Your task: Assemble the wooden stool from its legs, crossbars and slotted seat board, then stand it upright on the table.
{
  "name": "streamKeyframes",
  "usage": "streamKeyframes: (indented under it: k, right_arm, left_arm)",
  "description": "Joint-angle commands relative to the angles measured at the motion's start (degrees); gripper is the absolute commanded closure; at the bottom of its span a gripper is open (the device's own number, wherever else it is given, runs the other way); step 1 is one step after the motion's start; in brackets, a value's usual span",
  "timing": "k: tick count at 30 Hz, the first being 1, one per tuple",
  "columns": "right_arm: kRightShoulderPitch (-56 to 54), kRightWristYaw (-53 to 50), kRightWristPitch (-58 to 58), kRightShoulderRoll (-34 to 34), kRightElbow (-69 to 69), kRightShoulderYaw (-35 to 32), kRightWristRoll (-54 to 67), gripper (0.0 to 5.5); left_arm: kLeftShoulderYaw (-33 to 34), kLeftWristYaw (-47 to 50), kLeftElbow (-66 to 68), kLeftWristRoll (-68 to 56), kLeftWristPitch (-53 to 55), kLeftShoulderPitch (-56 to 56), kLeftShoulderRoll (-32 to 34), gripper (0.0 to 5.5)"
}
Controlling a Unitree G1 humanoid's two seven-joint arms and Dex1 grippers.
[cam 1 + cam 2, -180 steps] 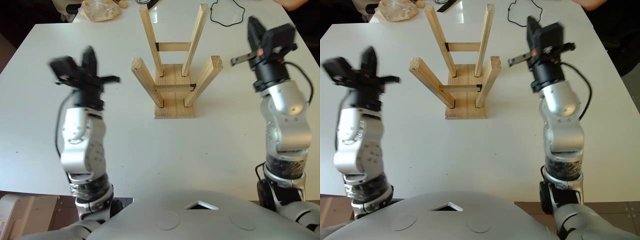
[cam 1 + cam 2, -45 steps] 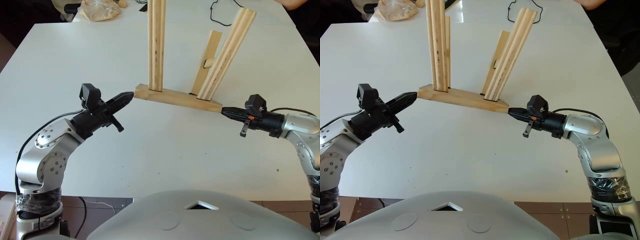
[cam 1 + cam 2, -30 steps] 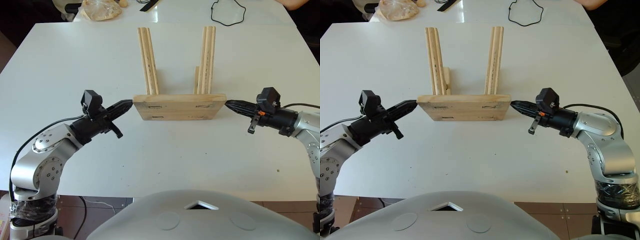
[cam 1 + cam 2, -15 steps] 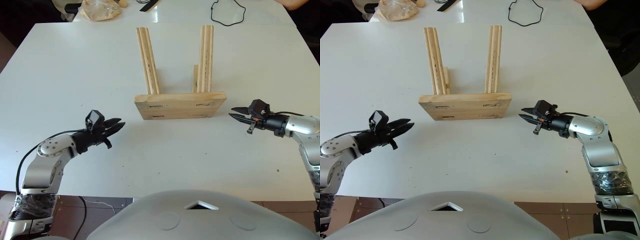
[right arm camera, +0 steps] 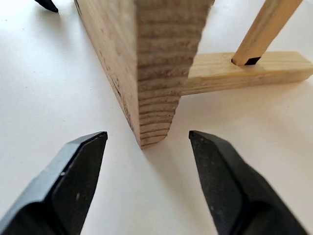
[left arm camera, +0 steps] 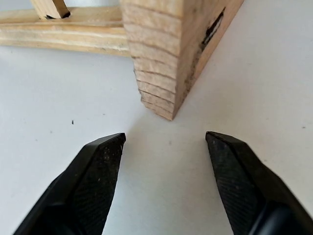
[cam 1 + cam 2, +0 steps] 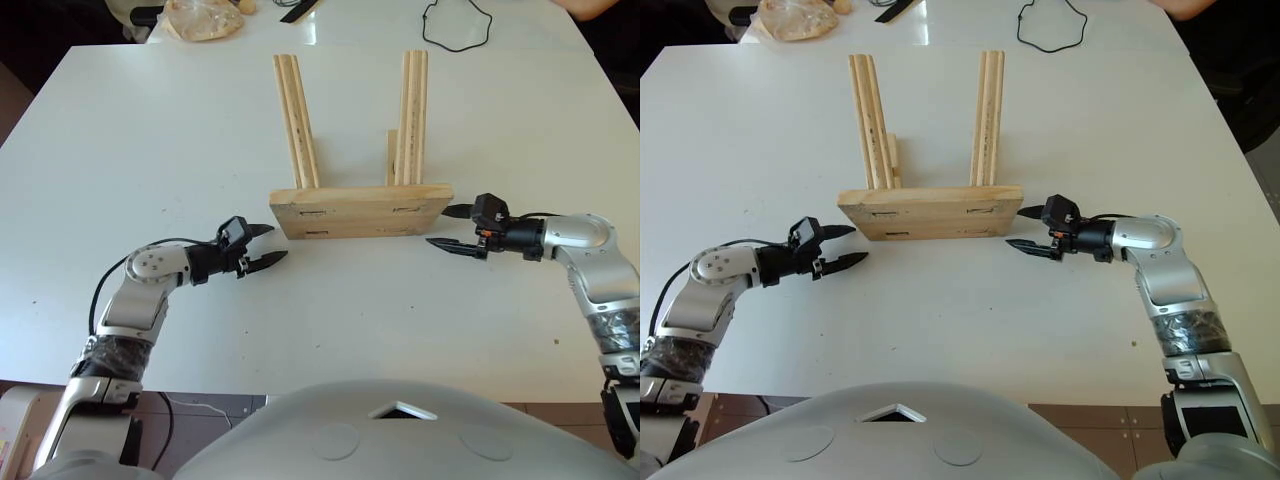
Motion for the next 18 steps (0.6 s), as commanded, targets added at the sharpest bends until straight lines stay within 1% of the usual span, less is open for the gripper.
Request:
streamKeyframes:
  k: [1,7,9,10,13,15,18]
  right_arm:
    - [-4.40,3.87,-0.94,1.12,4.56,2.17,-0.32,2.31]
    - [-12.33,7.40,-4.79,5.42,16.17,5.28,-2.67,2.31]
    - [-14.43,8.37,-6.00,6.72,19.81,5.62,-3.08,2.31]
    - [-15.18,9.06,-6.78,7.08,21.22,5.74,-3.20,2.50]
    - [-16.98,10.79,-7.47,8.04,23.92,4.39,-1.77,2.89]
    - [-17.47,11.88,-6.64,8.08,24.13,3.13,-0.34,3.19]
    - [-16.65,13.25,-5.76,7.40,23.22,2.12,0.41,3.63]
  left_arm:
    - [-1.87,-4.12,5.27,0.61,-2.68,-5.01,-1.21,2.47]
    - [-4.67,-10.94,13.39,0.72,-5.69,-13.19,-4.58,2.47]
    - [-5.07,-11.56,16.83,1.76,-7.77,-15.78,-5.85,2.47]
    - [-5.05,-11.32,18.85,2.38,-9.16,-17.09,-6.46,2.47]
    - [-4.48,-13.07,21.64,2.10,-11.00,-18.83,-6.72,2.88]
    - [-3.67,-13.93,21.27,1.45,-11.19,-18.54,-6.15,3.19]
    - [-1.72,-15.27,18.05,-1.26,-7.83,-17.48,-4.95,3.64]
